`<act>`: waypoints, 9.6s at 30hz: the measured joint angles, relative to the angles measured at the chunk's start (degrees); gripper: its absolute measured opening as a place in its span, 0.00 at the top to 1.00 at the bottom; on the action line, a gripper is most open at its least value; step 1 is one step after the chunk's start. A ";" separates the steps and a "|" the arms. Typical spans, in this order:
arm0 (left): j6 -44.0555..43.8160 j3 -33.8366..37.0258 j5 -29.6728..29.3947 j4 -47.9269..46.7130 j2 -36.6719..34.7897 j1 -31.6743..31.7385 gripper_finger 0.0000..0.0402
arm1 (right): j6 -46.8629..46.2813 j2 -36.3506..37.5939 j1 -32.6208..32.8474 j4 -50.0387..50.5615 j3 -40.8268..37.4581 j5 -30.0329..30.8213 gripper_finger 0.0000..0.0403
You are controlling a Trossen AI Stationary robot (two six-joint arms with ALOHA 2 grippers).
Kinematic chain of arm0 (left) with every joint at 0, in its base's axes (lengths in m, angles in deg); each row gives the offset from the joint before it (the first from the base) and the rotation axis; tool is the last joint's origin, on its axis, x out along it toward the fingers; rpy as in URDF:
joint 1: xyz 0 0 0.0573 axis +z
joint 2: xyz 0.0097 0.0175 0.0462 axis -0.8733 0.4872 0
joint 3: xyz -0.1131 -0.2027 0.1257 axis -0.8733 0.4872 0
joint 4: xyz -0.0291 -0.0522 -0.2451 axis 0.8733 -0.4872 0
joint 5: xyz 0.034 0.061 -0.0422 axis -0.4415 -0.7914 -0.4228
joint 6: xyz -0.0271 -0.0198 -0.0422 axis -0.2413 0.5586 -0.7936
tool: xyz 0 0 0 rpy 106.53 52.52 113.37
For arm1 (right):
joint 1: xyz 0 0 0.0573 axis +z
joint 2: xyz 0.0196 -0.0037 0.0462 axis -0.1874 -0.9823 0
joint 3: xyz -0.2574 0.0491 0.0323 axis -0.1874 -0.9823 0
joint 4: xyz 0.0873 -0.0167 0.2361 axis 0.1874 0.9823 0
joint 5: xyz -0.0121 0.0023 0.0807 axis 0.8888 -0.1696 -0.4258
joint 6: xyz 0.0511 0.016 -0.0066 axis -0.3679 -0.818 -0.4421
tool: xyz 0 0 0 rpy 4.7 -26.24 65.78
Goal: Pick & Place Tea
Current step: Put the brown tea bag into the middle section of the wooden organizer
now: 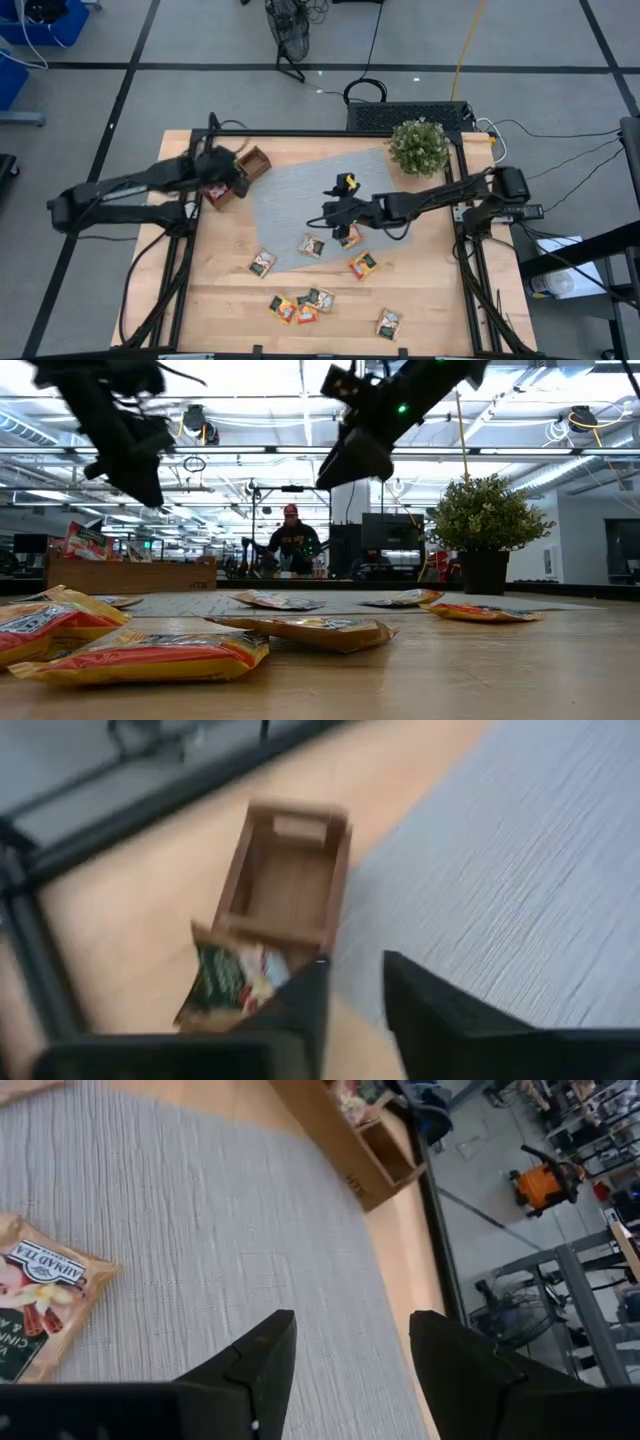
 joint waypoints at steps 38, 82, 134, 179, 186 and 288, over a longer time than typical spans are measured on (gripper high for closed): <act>-0.08 -4.98 4.23 -1.68 34.47 9.58 1.00 | 0.27 20.29 -0.46 -23.07 -24.94 -0.13 0.55; -2.36 -3.68 -6.31 -11.79 37.49 12.75 1.00 | 0.46 20.24 -0.54 -27.67 -24.90 0.02 0.55; 15.90 -4.64 -0.06 1.27 37.47 0.80 0.91 | 0.29 20.24 -0.56 -29.13 -24.88 0.02 0.55; 16.76 6.07 0.27 41.50 -3.43 -21.87 0.91 | -22.39 -16.96 10.89 1.74 4.80 -12.11 0.57; 16.30 6.07 0.26 41.87 -3.40 -21.87 0.91 | -27.64 -17.88 9.07 1.58 4.74 -14.16 0.60; 16.20 5.98 0.24 41.91 -3.38 -21.87 0.91 | -46.29 -14.22 14.47 20.83 5.78 -18.03 0.67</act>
